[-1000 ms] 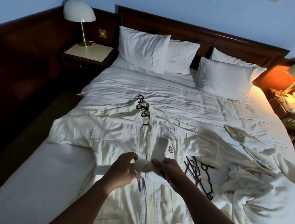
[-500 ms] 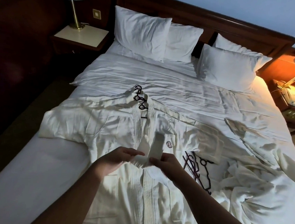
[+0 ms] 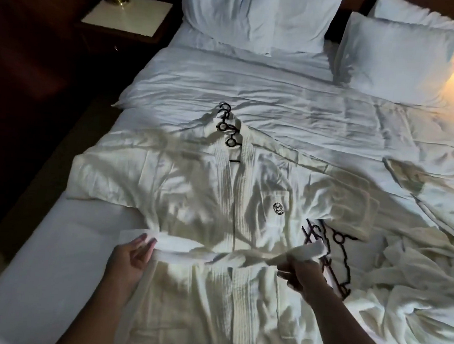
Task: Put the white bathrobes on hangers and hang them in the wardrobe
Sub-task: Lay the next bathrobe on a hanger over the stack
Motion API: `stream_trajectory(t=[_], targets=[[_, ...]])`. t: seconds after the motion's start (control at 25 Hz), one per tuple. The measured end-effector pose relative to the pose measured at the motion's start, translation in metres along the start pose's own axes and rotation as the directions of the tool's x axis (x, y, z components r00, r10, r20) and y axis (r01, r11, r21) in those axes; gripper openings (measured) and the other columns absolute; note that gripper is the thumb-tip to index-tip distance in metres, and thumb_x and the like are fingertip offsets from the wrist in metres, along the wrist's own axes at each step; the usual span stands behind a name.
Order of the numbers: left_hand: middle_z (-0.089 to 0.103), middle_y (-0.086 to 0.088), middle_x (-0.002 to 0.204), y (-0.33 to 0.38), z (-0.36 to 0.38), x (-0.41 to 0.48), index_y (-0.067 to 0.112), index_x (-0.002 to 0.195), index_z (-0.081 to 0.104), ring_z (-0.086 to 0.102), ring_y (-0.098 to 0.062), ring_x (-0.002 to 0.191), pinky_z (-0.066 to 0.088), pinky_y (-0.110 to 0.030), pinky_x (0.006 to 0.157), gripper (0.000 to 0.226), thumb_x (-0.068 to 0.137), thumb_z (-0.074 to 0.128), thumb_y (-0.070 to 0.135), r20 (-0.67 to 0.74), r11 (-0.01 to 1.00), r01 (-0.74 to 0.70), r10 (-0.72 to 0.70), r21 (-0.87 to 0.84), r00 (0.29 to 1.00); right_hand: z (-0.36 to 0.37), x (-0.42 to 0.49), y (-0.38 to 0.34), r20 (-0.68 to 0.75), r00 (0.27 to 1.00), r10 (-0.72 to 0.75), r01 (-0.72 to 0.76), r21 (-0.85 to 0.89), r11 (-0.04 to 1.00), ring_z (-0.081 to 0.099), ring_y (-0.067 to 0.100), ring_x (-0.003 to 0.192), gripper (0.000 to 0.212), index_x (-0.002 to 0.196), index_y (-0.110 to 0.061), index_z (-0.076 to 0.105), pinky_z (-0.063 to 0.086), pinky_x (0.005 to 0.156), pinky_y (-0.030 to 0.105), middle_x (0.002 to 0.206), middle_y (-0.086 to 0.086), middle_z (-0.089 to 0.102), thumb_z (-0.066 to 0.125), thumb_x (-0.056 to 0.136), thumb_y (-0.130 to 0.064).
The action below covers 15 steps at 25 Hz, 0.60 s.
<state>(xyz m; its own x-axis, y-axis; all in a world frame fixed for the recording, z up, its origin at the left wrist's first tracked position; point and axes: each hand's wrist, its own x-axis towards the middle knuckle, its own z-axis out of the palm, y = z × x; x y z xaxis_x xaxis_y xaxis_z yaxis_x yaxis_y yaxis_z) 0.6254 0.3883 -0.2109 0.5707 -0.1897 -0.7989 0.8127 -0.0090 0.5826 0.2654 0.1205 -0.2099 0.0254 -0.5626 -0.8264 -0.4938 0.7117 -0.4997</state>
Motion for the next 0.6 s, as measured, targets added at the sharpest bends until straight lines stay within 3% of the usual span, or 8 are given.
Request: stream_trajectory(t=[0.08,0.16,0.2,0.28,0.32,0.4,0.52,0.6], targets=[[0.064,-0.018,0.123,-0.004,-0.007,0.000,-0.001,0.116,0.060,0.063,-0.020,0.118,0.059,-0.022,0.087,0.018,0.100,0.052,-0.001,0.028,0.989,-0.123,0.121,0.082,0.992,0.004,0.012,-0.003,-0.018,0.998,0.067,-0.063,0.167,0.984,0.073,0.022,0.058,0.018,0.101,0.004,0.065,0.042,0.040,0.018,0.079,0.018,0.076,0.054,0.101,-0.011],[0.065,-0.015,0.107,-0.007,-0.011,0.003,-0.003,0.115,0.061,0.067,-0.004,0.090,0.053,-0.006,0.075,0.017,0.102,0.052,0.001,-0.047,0.991,-0.122,0.124,0.052,0.991,-0.005,0.026,0.004,-0.124,0.982,0.140,-0.098,0.298,0.949,0.069,0.020,0.045,0.010,0.099,0.002,0.058,0.043,0.037,0.019,0.062,0.016,0.072,0.050,0.101,-0.003],[0.064,-0.013,0.097,-0.008,-0.016,0.005,-0.005,0.112,0.062,0.065,-0.007,0.077,0.049,-0.001,0.070,0.016,0.103,0.052,0.003,-0.091,0.991,-0.132,0.131,-0.012,0.987,-0.010,0.031,0.010,-0.158,0.972,0.175,-0.112,0.345,0.932,0.068,0.021,0.043,0.008,0.098,0.001,0.056,0.046,0.037,0.020,0.059,0.016,0.071,0.049,0.100,-0.001],[0.064,-0.014,0.084,-0.012,-0.027,0.002,-0.008,0.103,0.065,0.054,-0.016,0.068,0.044,0.001,0.064,0.019,0.104,0.052,0.007,-0.127,0.970,-0.221,0.234,0.105,0.964,-0.013,0.033,0.019,-0.167,0.963,0.213,-0.128,0.416,0.900,0.069,0.023,0.044,0.008,0.097,0.006,0.056,0.054,0.039,0.028,0.059,0.018,0.070,0.048,0.097,0.005],[0.067,-0.020,0.088,-0.013,-0.032,0.003,-0.007,0.102,0.067,0.058,-0.016,0.075,0.043,0.000,0.068,0.019,0.102,0.054,0.007,-0.115,0.957,-0.261,0.276,0.127,0.954,-0.013,0.032,0.022,-0.141,0.965,0.223,-0.142,0.436,0.889,0.069,0.024,0.045,0.010,0.097,0.009,0.058,0.057,0.042,0.031,0.060,0.020,0.070,0.049,0.093,0.009],[0.069,-0.021,0.114,-0.012,-0.030,0.001,-0.003,0.110,0.070,0.064,0.007,0.087,0.047,-0.003,0.081,0.017,0.100,0.059,0.005,-0.122,0.955,-0.281,0.292,0.100,0.949,-0.011,0.030,0.025,-0.117,0.967,0.225,-0.149,0.452,0.879,0.072,0.024,0.052,0.018,0.099,0.013,0.062,0.060,0.048,0.032,0.069,0.023,0.072,0.054,0.084,0.018],[0.065,-0.016,0.127,0.005,-0.017,-0.016,-0.003,0.112,0.068,0.063,-0.020,0.123,0.054,-0.029,0.099,0.018,0.098,0.056,-0.001,-0.120,0.969,-0.232,0.221,-0.088,0.968,-0.011,0.026,0.023,-0.107,0.975,0.194,-0.128,0.440,0.889,0.074,0.026,0.059,0.022,0.104,0.012,0.064,0.059,0.051,0.030,0.087,0.027,0.073,0.064,0.082,0.016],[0.068,-0.025,0.120,0.016,-0.006,-0.044,-0.012,0.115,0.065,0.064,-0.032,0.121,0.058,-0.037,0.098,0.024,0.098,0.051,-0.005,0.042,0.960,-0.276,0.274,0.056,0.961,-0.012,0.021,0.024,-0.122,0.977,0.172,-0.121,0.346,0.930,0.073,0.028,0.064,0.015,0.102,0.007,0.064,0.057,0.051,0.029,0.087,0.022,0.072,0.066,0.088,0.005]])
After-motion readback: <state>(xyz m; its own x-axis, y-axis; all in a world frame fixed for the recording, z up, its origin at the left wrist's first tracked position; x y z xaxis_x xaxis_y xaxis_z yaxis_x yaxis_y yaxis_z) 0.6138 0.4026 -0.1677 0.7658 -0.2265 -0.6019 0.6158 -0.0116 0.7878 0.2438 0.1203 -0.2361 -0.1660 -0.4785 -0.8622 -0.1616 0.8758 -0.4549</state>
